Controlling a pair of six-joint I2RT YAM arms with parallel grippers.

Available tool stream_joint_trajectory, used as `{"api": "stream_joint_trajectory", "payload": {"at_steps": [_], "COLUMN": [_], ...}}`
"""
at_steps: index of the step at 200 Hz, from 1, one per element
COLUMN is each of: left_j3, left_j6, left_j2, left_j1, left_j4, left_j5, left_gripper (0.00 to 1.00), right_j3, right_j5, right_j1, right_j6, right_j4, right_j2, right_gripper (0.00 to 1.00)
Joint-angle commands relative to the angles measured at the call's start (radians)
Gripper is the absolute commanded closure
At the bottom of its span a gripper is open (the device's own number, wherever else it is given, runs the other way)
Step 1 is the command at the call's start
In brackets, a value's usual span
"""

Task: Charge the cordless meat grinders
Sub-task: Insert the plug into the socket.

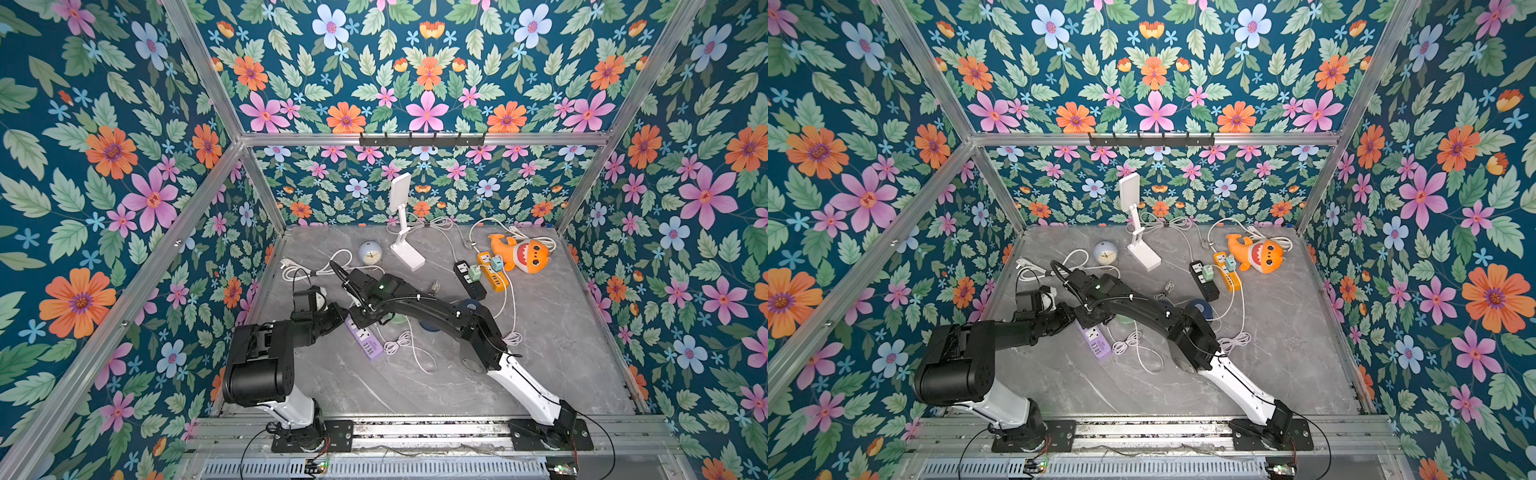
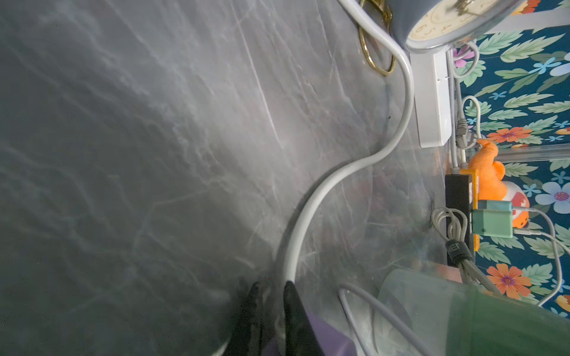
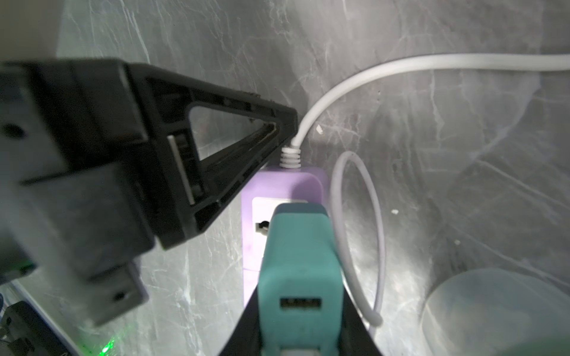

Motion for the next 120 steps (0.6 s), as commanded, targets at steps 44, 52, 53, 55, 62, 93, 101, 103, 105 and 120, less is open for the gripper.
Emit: {"api": "stream_joint_trajectory", "payload": {"at_steps": [44, 52, 53, 55, 62, 93, 101, 103, 105, 120], "left_j3": [-0.008, -0.008, -0.008, -0.008, -0.006, -0.026, -0.039, -0.043, -0.047, -0.078], "left_j6": [0.01, 0.007, 0.008, 0.007, 0.005, -0.03, -0.044, -0.047, -0.05, -0.075], "left_j2": [0.022, 0.024, 0.025, 0.026, 0.028, 0.026, 0.017, 0.015, 0.013, -0.005], "left_j1": [-0.023, -0.026, -0.028, -0.029, -0.037, -0.091, -0.103, -0.106, -0.109, -0.134], "left_j4": [-0.142, -0.138, -0.137, -0.137, -0.135, -0.102, -0.086, -0.082, -0.079, -0.052], "left_j5": [0.034, 0.034, 0.033, 0.034, 0.035, 0.022, 0.019, 0.019, 0.018, 0.013], "left_gripper": [0.85, 0.85, 0.85, 0.85, 0.85, 0.87, 0.87, 0.87, 0.87, 0.87], "right_j3": [0.153, 0.145, 0.144, 0.141, 0.129, -0.027, -0.088, -0.103, -0.118, -0.207], "right_j5": [0.062, 0.071, 0.072, 0.077, 0.093, 0.133, 0.131, 0.131, 0.131, 0.126], "right_j1": [0.0, 0.003, 0.004, 0.005, 0.011, 0.03, 0.031, 0.032, 0.032, 0.031], "right_j6": [-0.028, -0.028, -0.028, -0.03, -0.033, -0.036, -0.035, -0.034, -0.036, -0.038], "right_j4": [-0.356, -0.356, -0.356, -0.357, -0.358, -0.314, -0.285, -0.278, -0.271, -0.242], "right_j2": [0.201, 0.205, 0.205, 0.206, 0.203, 0.111, 0.066, 0.056, 0.044, -0.027], "right_gripper": [1.0, 1.0, 1.0, 1.0, 1.0, 1.0, 1.0, 1.0, 1.0, 1.0]}}
